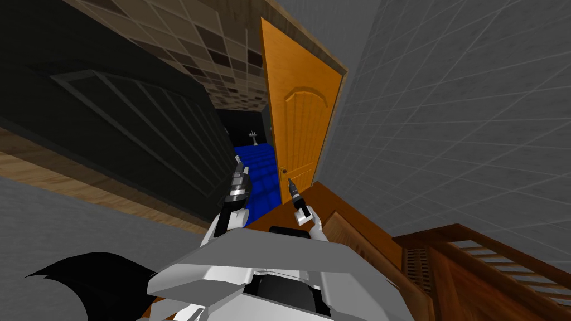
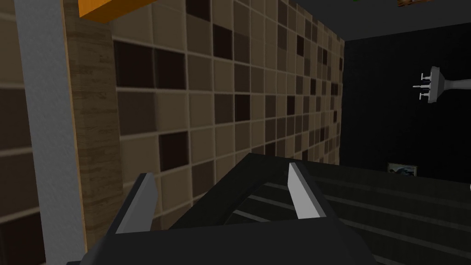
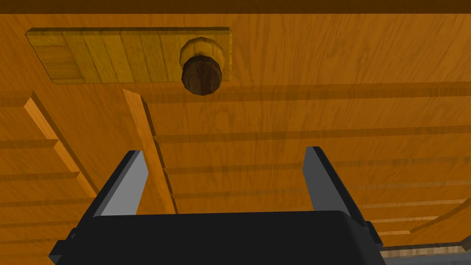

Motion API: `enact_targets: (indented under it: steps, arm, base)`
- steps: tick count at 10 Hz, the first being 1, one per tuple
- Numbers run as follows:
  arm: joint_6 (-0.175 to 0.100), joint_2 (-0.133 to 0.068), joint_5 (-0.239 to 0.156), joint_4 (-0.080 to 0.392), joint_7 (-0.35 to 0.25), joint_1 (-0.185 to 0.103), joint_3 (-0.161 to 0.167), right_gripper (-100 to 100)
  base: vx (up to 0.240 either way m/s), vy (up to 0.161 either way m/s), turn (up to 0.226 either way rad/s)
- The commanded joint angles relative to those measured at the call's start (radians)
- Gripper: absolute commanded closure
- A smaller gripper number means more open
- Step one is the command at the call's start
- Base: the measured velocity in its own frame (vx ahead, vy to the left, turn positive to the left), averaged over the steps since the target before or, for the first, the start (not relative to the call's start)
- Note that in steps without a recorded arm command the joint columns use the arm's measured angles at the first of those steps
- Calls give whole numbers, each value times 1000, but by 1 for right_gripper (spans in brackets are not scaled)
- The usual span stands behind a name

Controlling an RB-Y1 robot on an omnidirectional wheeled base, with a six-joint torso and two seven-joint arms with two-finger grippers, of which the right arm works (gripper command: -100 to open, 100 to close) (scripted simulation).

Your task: Push the door open

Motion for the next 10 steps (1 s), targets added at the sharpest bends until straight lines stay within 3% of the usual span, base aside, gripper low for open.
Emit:
enact_targets:
  steps: [1,9,10]
  arm:
    - [-1,5,1,10,0,-3,3,-100]
    - [-1,5,1,10,0,-3,3,-100]
    - [6,-19,-2,19,-10,-7,18,-100]
  base:
    - [-22,8,73]
    - [1,0,-3]
    - [23,-4,-39]
